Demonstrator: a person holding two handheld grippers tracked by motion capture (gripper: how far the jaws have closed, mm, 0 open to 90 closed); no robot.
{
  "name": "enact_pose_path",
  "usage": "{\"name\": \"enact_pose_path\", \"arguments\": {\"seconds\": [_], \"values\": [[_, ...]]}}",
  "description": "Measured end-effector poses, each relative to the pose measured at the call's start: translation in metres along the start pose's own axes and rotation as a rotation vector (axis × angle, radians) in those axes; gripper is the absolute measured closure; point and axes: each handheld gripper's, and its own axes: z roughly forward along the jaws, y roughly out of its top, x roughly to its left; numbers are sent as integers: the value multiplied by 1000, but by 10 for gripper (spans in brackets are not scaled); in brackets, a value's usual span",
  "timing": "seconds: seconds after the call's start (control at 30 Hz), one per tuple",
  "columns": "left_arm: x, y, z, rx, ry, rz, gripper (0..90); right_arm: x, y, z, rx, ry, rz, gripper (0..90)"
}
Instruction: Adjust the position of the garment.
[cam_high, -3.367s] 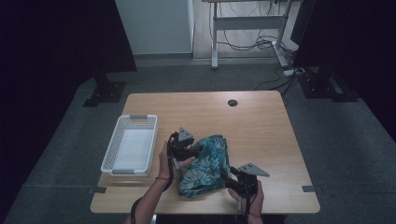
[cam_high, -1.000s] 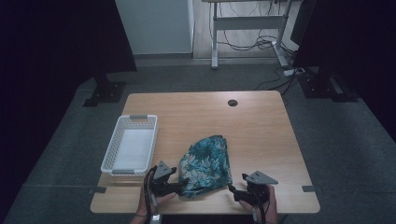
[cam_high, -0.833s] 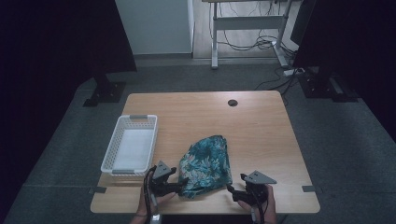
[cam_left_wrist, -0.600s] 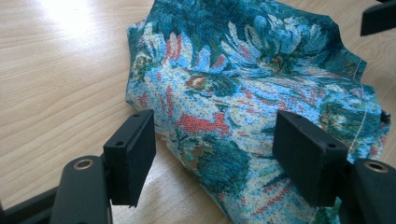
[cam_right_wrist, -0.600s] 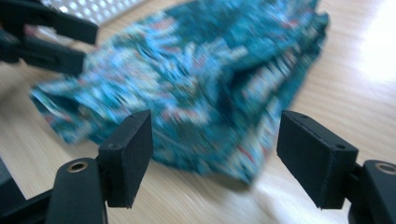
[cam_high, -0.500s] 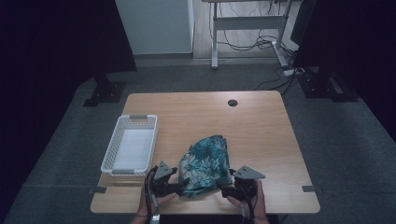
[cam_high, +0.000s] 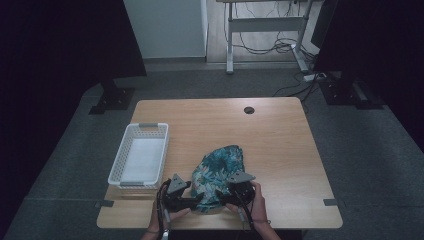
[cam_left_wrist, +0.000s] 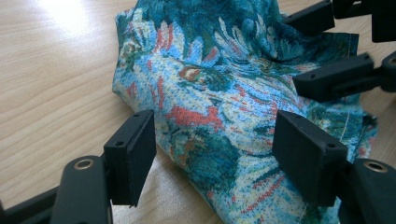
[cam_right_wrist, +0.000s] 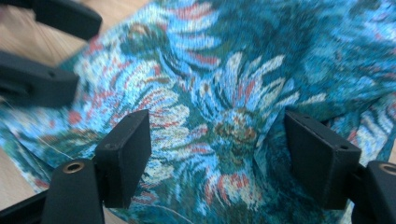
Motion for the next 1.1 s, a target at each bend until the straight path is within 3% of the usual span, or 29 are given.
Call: {"name": "enact_pose_path", "arguments": {"seconds": [0.27, 0.53, 0.87, 0.97, 1.07, 1.1], "values": [[-2, -1, 2, 6, 4, -9, 302, -8, -16, -1, 57, -23, 23, 258], [-3, 1, 0, -6, 5, -10, 301, -4, -23, -7, 59, -34, -6, 273], [-4, 24, 7, -57, -19, -8, 308, -9, -37, -23, 38, -17, -1, 305], [-4, 38, 26, -57, -52, -12, 309, -11, -39, -25, 38, -13, 0, 309], [-6, 44, 39, -38, -47, 3, 309, -14, -41, -28, 41, -10, 1, 312], [-7, 49, 52, -13, -44, 21, 308, -15, -41, -29, 40, -9, 3, 313]]}}
